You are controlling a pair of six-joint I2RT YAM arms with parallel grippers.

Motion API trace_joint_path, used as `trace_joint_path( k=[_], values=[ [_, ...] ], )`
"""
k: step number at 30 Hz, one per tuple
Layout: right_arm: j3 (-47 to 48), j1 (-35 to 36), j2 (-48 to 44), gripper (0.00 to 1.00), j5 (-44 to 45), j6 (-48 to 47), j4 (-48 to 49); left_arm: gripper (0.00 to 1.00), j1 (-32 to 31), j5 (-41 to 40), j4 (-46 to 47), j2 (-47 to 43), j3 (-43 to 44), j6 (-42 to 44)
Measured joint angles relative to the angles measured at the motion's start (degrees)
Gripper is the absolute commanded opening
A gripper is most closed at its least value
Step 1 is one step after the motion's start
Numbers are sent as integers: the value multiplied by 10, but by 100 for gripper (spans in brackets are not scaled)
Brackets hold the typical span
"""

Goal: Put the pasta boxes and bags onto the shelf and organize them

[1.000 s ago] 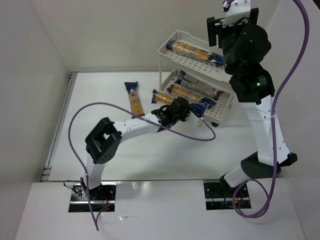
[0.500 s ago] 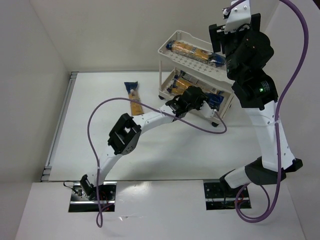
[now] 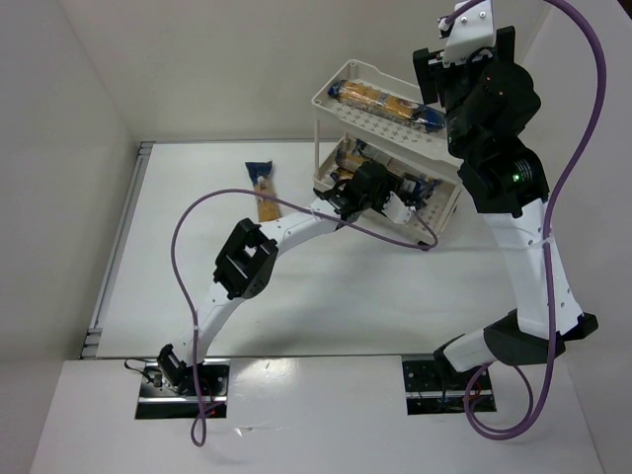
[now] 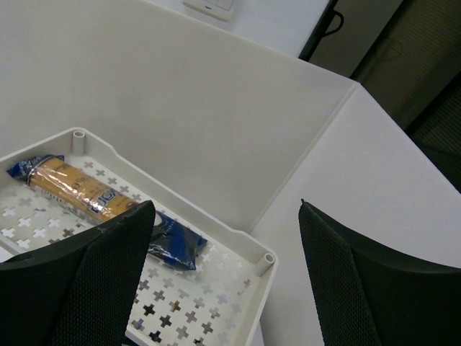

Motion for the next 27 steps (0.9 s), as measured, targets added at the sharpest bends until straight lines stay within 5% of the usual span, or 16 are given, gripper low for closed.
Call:
trace_joint_path(
  k=[14, 23, 27],
  values=[
    [0, 0, 7, 87, -1, 6, 0, 87, -2, -17, 50, -145, -115, -82],
    [0, 0, 24, 90, -1, 29, 3, 91, -3, -49, -64, -372, -268, -390],
    [14, 0, 51, 90, 0, 44, 3, 93, 76, -23, -144, -438, -348, -551]
  ],
)
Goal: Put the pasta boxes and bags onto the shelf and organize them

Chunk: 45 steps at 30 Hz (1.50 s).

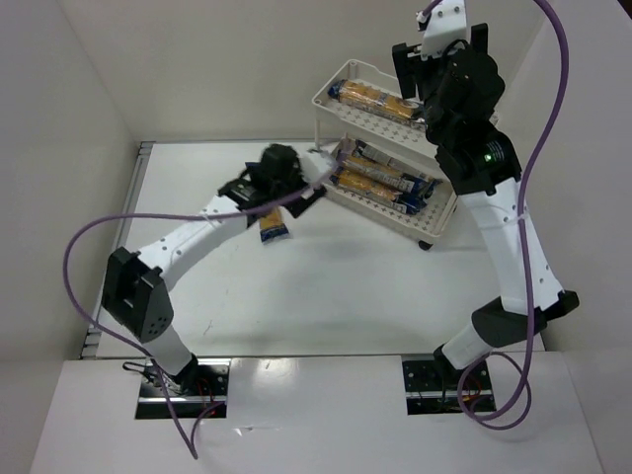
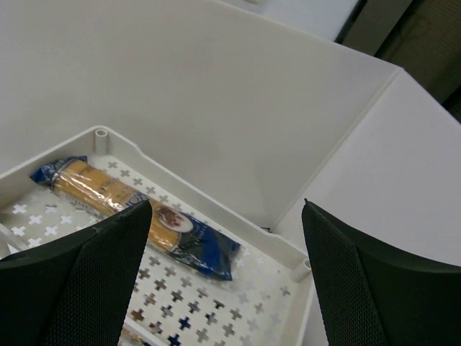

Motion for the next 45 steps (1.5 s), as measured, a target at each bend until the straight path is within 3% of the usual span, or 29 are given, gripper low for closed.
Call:
trace_joint_path(
  k=[6, 9, 22, 32, 36, 37, 41, 45],
  values=[
    [42, 0, 53, 90, -5, 20, 0, 99, 269, 70, -81, 85, 24, -207],
    [52, 0, 71, 90, -7, 26, 0, 99, 330, 100, -98, 151, 71, -268],
    [54, 0, 90, 91, -8, 27, 0, 99, 280, 182, -101, 318, 168, -399],
    [54, 0, 95, 91, -8, 25, 0, 99, 279, 157, -94, 348, 182, -427],
    [54, 0, 96, 91, -8, 23, 0, 81, 272, 129, -83, 353, 184, -413],
    [54, 0, 97, 91, -8, 23, 0, 59, 271, 125, -78, 355, 184, -409],
    [54, 0, 97, 91, -8, 19, 0, 5, 263, 121, -63, 352, 184, -394],
    [54, 0, 98, 91, -8, 16, 0, 0, 261, 121, -34, 337, 157, -361]
  ],
)
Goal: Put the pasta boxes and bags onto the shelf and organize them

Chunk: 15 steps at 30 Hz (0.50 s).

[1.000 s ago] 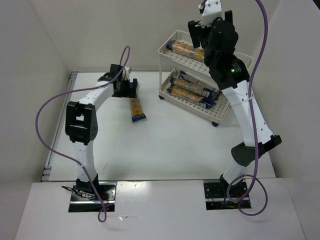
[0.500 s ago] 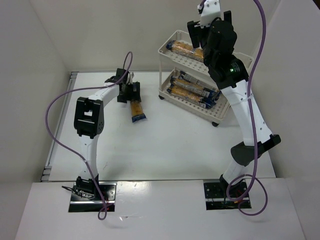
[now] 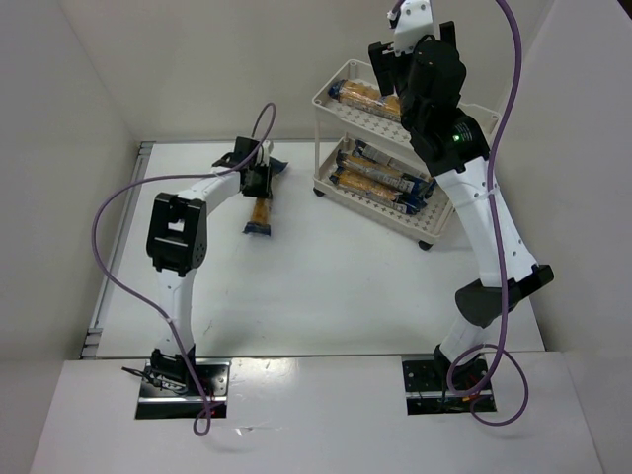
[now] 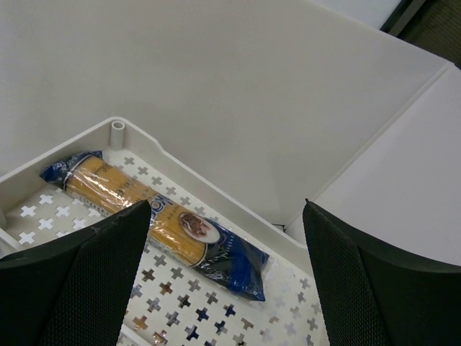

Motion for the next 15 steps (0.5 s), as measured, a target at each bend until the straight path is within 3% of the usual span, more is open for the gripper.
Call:
trace_joint_path(
  k=[6, 15],
  values=[
    [0, 0, 0, 90, -2, -2, 0, 0, 4, 11, 20, -61, -90, 94],
    [40, 0, 0, 86, -13, 3, -9, 0, 4, 4, -84, -238, -246, 332]
  ],
)
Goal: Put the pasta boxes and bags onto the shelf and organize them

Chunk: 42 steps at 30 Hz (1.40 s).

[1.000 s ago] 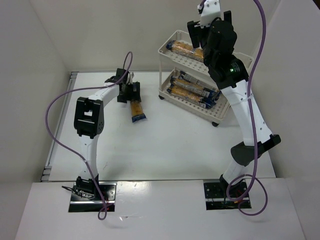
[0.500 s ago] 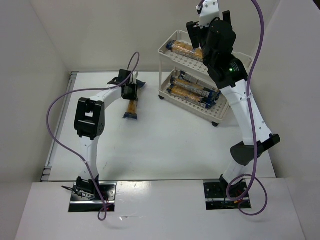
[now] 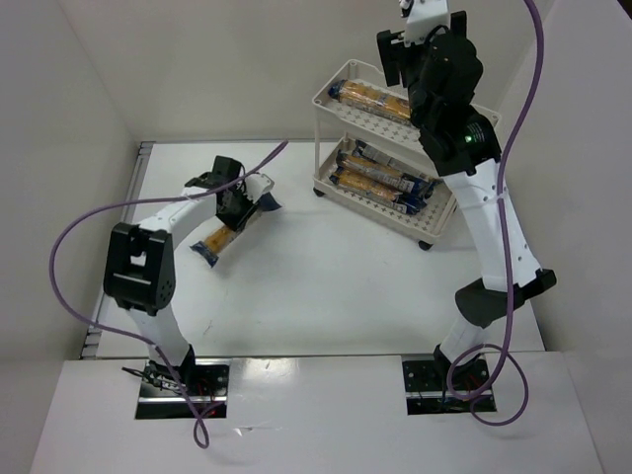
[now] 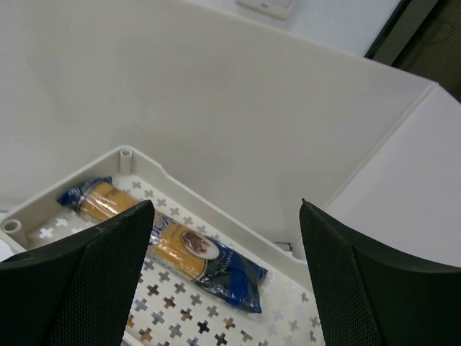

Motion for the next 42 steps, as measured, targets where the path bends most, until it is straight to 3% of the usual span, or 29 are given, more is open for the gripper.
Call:
trace_joint_path(
  k=[6, 10, 15, 20, 24, 28, 32, 39, 42],
  values=[
    [17, 0, -11, 86, -10, 8, 1, 0, -36, -2, -9, -115, -66, 90],
    [-4, 0, -31, 86, -9, 7, 1, 0, -112, -4, -25, -171, -95, 121],
    [-35, 0, -52, 86, -7, 5, 1, 0, -213, -22, -37, -232, -95, 179],
    [-64, 0, -78, 86, 0, -3, 5, 0, -290, -77, -23, -336, -83, 290],
    [-71, 0, -96, 86, 11, -10, 6, 0, -316, -100, 64, -363, -43, 404],
    [-71, 0, -112, 86, 27, -21, 23, 0, -312, -106, 157, -292, 64, 502],
    [-72, -1, -127, 86, 45, -26, 38, 0, -304, -80, 253, -163, 202, 575],
    [-99, -42, -177, 86, 55, -17, 42, 0, -304, -14, 237, 129, 587, 613],
    [-121, -50, -207, 86, 57, -14, 46, 0, -304, 9, 229, 190, 658, 624]
  ],
)
